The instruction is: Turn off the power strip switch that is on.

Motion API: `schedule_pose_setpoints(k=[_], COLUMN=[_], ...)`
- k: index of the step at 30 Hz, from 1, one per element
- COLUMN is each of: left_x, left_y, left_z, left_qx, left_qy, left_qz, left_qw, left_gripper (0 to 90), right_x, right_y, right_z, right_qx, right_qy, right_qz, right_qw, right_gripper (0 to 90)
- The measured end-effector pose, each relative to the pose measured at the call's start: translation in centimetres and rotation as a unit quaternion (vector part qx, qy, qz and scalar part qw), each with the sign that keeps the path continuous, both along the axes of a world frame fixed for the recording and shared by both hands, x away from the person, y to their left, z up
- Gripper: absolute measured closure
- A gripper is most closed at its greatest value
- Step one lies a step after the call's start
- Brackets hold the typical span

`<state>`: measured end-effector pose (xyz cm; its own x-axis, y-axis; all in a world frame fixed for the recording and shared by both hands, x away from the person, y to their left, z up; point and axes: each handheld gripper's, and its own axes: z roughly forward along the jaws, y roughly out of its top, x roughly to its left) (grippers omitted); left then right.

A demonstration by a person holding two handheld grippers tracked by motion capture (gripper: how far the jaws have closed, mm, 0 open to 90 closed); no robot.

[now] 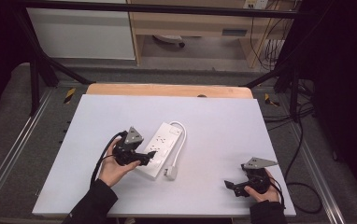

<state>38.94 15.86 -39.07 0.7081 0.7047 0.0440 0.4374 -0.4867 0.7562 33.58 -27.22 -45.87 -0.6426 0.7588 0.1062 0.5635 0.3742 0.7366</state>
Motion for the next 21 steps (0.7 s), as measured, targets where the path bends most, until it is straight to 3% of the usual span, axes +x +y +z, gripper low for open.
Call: schedule_pose_setpoints(k=[10, 21], left_x=[-1.3, -2.5], left_y=[2.3, 5.1], left_z=[-0.5, -1.8], left_qx=[0.009, 0.005], left_qy=[0.001, 0.004], left_qz=[0.016, 0.035], left_qw=[0.9998, 0.9994], left_gripper=[9.2, 4.8], right_x=[0.0, 0.0], right_y=[0.0, 0.0], right_z=[0.0, 0.0], right_qx=[0.000, -0.003], right_qy=[-0.002, -0.001], right_qz=[0.000, -0.001], right_qw=[1.0000, 1.0000], right_gripper=[0.7, 0.7])
